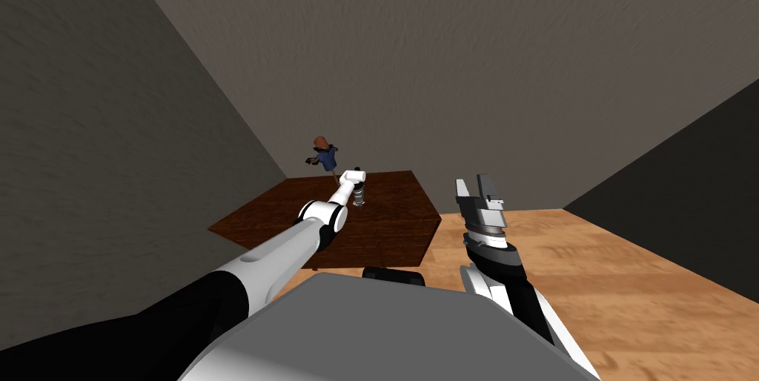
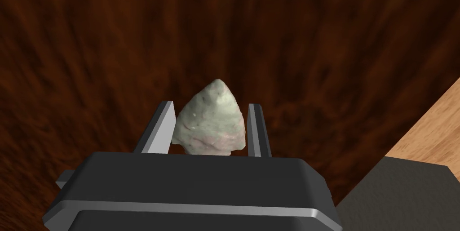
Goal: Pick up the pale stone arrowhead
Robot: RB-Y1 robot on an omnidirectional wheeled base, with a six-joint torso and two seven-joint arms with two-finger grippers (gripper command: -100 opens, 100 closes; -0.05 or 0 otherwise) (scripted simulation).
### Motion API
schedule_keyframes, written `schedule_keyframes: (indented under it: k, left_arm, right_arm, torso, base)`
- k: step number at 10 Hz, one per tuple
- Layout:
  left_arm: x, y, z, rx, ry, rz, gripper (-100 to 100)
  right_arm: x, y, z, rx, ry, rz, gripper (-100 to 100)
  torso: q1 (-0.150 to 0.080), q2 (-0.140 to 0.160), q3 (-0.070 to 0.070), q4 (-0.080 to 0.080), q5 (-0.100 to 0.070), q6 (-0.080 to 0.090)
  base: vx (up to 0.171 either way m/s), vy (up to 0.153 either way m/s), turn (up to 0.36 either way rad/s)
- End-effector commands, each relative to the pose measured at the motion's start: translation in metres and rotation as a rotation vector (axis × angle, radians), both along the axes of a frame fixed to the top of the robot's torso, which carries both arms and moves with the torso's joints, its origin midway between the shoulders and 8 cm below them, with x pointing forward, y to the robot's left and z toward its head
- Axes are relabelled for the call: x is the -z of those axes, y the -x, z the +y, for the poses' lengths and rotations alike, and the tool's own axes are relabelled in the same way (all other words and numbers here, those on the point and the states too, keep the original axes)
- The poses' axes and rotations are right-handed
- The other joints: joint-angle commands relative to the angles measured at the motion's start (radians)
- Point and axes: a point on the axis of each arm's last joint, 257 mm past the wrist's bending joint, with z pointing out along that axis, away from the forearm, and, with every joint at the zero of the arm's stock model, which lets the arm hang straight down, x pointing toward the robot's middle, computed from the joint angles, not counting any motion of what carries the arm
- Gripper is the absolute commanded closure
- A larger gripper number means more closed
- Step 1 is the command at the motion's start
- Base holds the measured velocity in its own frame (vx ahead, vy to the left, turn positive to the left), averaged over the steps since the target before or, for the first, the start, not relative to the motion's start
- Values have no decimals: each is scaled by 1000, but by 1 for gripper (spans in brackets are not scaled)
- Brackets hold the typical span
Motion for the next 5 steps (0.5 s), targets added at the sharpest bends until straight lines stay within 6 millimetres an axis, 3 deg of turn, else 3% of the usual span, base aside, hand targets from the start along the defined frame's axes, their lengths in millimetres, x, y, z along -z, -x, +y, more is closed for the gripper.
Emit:
schedule_keyframes:
  k: [1, 2, 3, 4, 5]
  left_arm:
    - [0, 0, 0, 0, 0, 0, 100]
    - [0, 0, 0, 0, 0, 0, 100]
    - [0, 0, 0, 0, 0, 0, 0]
    - [-13, -3, -1, -1, 1, 2, 100]
    - [-18, -4, -2, -1, 2, 2, 100]
  right_arm:
    - [0, 0, 0, 0, 0, 0, 0]
    - [0, 0, 0, 0, 0, 0, 0]
    - [0, 0, 0, 0, 0, 0, 0]
    - [0, 0, 0, 0, 0, 0, 0]
    - [0, 0, 0, 0, 0, 0, 0]
  torso:
    - [0, 0, 0, 0, 0, 0]
    - [0, 0, 0, 0, 0, 0]
    - [0, 0, 0, 0, 0, 0]
    - [0, 0, 0, 0, 0, 0]
    - [0, 0, 0, 0, 0, 0]
  base:
    - [0, 0, 0]
    - [0, 0, 0]
    - [0, 0, 0]
    - [-11, 3, -13]
    - [-16, 13, -6]
